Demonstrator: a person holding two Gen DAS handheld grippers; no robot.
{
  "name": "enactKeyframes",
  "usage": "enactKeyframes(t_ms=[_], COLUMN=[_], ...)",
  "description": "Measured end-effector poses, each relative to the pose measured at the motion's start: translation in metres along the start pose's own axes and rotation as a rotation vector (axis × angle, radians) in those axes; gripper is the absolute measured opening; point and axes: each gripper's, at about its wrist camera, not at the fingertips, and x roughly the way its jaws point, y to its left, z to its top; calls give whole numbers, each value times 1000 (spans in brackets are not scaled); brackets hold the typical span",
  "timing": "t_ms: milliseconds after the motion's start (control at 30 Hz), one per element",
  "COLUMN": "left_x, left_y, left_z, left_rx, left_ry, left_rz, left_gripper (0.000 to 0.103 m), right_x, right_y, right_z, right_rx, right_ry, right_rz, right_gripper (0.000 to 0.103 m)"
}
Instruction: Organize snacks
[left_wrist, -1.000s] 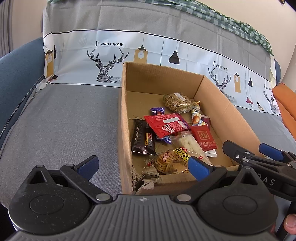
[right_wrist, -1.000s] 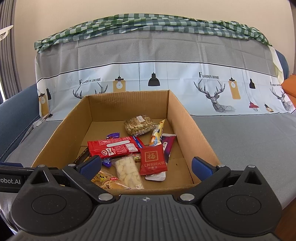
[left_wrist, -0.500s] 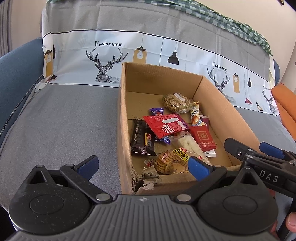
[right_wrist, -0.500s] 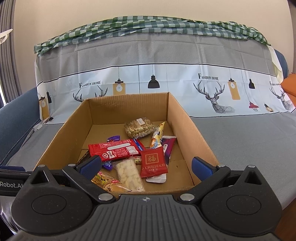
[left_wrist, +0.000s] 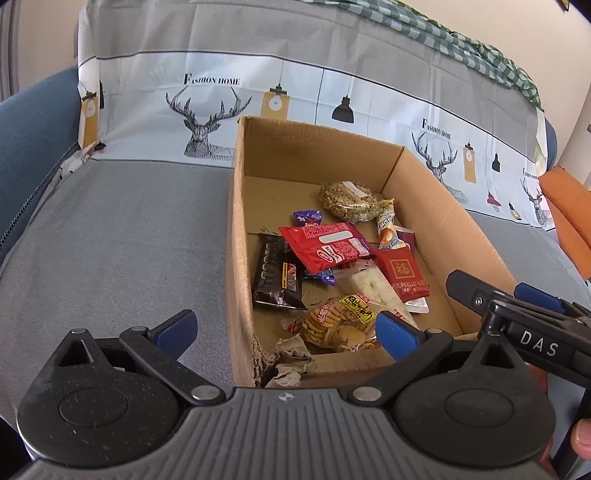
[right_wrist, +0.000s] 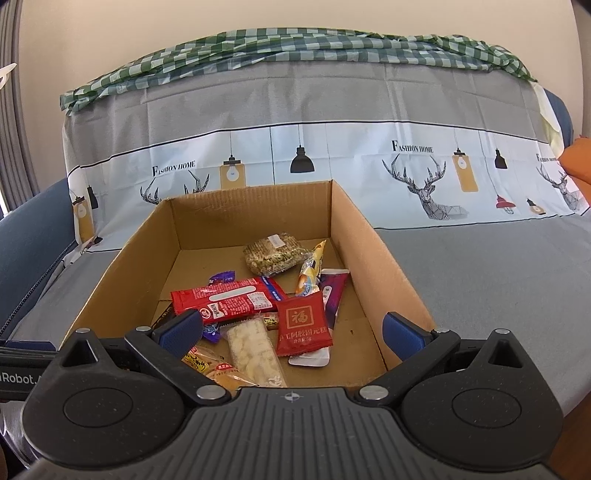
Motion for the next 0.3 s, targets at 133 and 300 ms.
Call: enactKeyframes(t_ms=[133,300], left_x=[3,1], left_y=[-3,-9], left_z=[2,4], left_rx=[19,49], left_ry=[3,-17], left_rz=[-3,-15], left_gripper=[102,102], right_x=[5,6], right_y=[-2,-9], right_z=[0,3], right_rx=[-13,-8], right_ry=[21,32], right_rz=[8,24], right_gripper=[102,102])
